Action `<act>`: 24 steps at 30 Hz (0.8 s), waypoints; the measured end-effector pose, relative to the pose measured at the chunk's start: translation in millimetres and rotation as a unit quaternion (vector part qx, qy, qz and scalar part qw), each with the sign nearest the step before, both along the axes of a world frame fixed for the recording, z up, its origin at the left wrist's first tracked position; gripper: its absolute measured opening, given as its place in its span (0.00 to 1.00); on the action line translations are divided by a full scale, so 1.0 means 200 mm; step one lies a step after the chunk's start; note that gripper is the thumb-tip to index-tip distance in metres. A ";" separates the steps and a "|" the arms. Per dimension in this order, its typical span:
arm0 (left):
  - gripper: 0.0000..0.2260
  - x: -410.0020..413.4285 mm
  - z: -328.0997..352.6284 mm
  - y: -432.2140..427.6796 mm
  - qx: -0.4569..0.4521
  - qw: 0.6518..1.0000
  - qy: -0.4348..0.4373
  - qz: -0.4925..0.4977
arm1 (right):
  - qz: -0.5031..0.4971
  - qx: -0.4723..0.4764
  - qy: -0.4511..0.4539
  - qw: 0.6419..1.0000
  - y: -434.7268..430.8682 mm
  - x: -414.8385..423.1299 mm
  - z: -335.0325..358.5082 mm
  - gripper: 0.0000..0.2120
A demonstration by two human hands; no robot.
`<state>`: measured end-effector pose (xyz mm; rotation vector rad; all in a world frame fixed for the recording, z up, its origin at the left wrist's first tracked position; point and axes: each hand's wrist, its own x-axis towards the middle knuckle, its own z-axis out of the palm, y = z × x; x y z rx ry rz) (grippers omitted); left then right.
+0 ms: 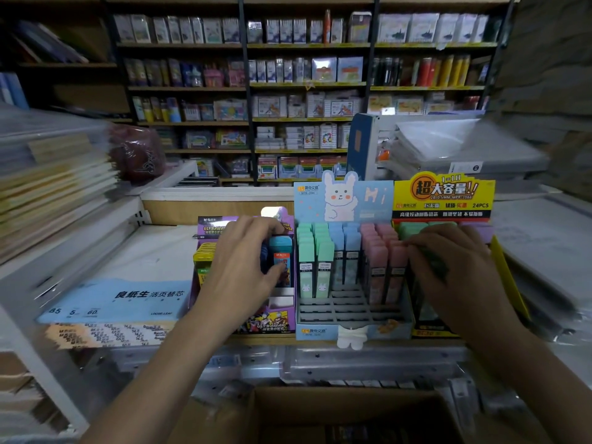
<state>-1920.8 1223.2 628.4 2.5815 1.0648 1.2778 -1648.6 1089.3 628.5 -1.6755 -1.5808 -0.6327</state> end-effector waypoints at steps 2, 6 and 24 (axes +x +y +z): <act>0.24 0.00 -0.01 -0.01 0.013 1.000 0.023 0.015 | -0.001 -0.005 0.003 1.000 0.00 0.00 0.01 0.07; 0.24 0.01 -0.03 -0.02 0.040 0.997 0.049 0.044 | 0.002 -0.014 0.000 1.000 -0.01 -0.01 0.02 0.07; 0.04 0.00 -0.13 -0.41 0.058 0.988 -0.103 -0.100 | 0.108 0.066 0.124 0.984 -0.30 -0.16 0.00 0.04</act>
